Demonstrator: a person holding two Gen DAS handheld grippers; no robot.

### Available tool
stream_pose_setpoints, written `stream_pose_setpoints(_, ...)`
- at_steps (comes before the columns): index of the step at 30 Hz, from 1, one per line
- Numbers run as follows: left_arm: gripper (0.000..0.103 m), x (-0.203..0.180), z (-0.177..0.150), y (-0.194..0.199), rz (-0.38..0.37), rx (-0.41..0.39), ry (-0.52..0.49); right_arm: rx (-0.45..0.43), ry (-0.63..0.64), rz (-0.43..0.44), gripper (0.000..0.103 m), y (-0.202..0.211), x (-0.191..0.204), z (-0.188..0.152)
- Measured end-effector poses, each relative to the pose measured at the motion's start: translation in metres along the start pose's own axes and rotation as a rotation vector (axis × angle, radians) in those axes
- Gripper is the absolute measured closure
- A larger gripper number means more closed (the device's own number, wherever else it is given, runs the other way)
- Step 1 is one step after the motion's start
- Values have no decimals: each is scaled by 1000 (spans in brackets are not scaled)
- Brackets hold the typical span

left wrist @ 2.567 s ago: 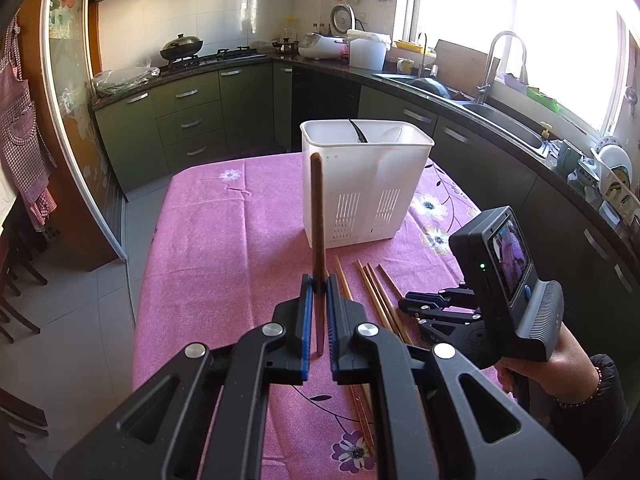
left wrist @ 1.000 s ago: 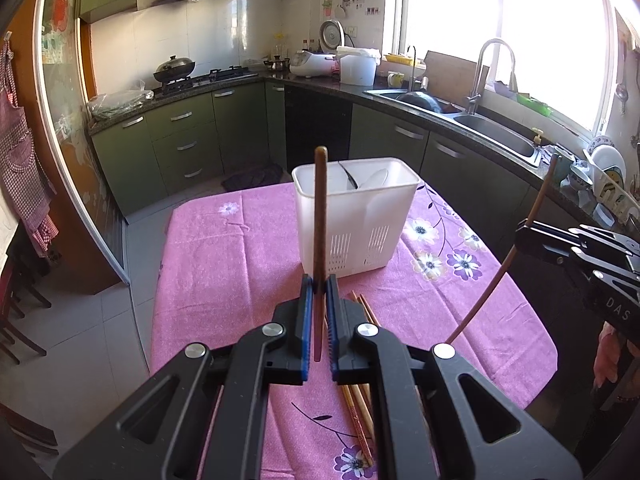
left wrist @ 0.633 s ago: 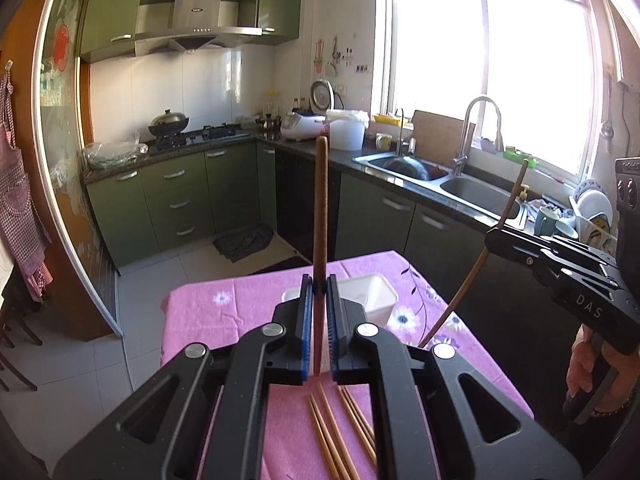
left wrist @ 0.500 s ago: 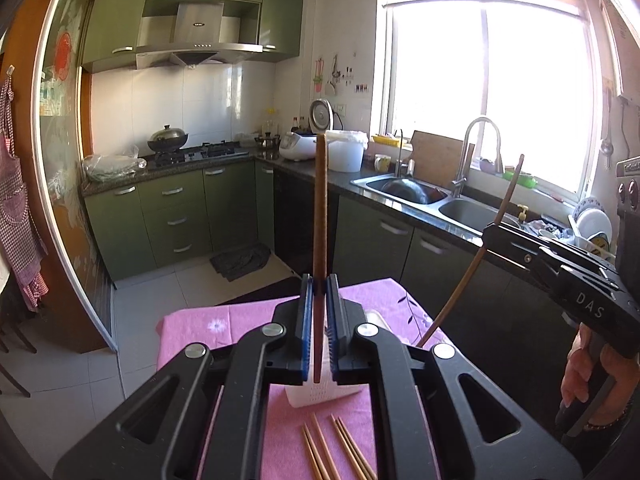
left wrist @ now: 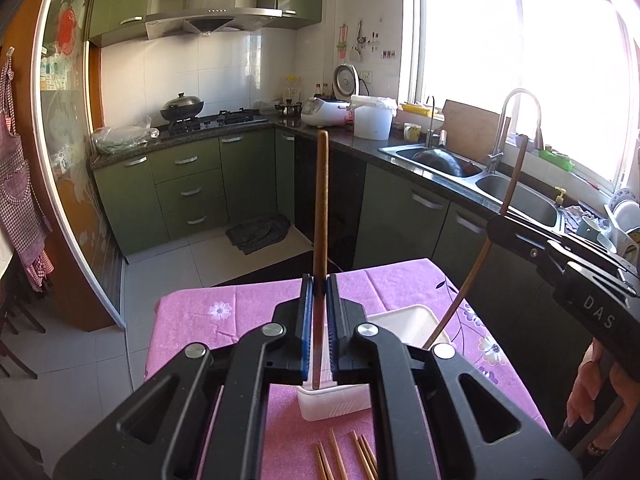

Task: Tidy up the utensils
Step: 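Carry both chopsticks over the white holder and open both tools to drop them in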

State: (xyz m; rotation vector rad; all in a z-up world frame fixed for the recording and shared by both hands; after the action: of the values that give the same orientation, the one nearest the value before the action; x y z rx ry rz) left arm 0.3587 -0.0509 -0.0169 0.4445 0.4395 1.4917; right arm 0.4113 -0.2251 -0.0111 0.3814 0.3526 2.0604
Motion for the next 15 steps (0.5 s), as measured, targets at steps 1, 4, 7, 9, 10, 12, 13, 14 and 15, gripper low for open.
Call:
stream_pose_setpoints(1,96,0,-5,-2,1,8,-3,12,-2,2,96,-5,0,-6)
stream_pose_setpoints(4,95,-1,-13,-8,11,28,-14,44,-10,8,96,-15,-3,-17)
stream_pose_setpoints(7,88,-3,-19,-7,12,36,-26,64,-9,10,96,-20,-3,-26)
stream_pose_setpoints(9,85,-2,-20,-3,15,39,-23,66,-11,15,96,-18,-3,-28)
stream_pose_setpoints(10,85,-1,-20,-1,14,39,-22,62,-9,15,96,-17,-3,-27)
stream_pose_setpoints(12,85,0,-20,5,14,33,-23,53,-3,15,95,-11,-2,-25)
stream_pose_setpoints(13,85,0,-19,9,15,30,-23,47,-2,17,95,-7,-1,-23)
stream_pose_setpoints(14,85,1,-20,13,15,29,-23,39,0,17,95,-2,0,-23)
stream_pose_setpoints(15,85,2,-21,16,14,30,-23,31,5,15,95,5,2,-22)
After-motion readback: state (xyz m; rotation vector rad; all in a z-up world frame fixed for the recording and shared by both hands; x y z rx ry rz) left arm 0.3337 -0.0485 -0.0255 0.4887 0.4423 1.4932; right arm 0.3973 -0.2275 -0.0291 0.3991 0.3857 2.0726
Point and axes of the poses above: each gripper's, at about its wrist camera, not at the fingertips, and y roughly against the way its jaws point, x to its left, z to its top, the point moved 5 cm from there along -y, roughly the way its jaws point, and after that the axes turned 2 degrees about z, right-handed, at the moved point
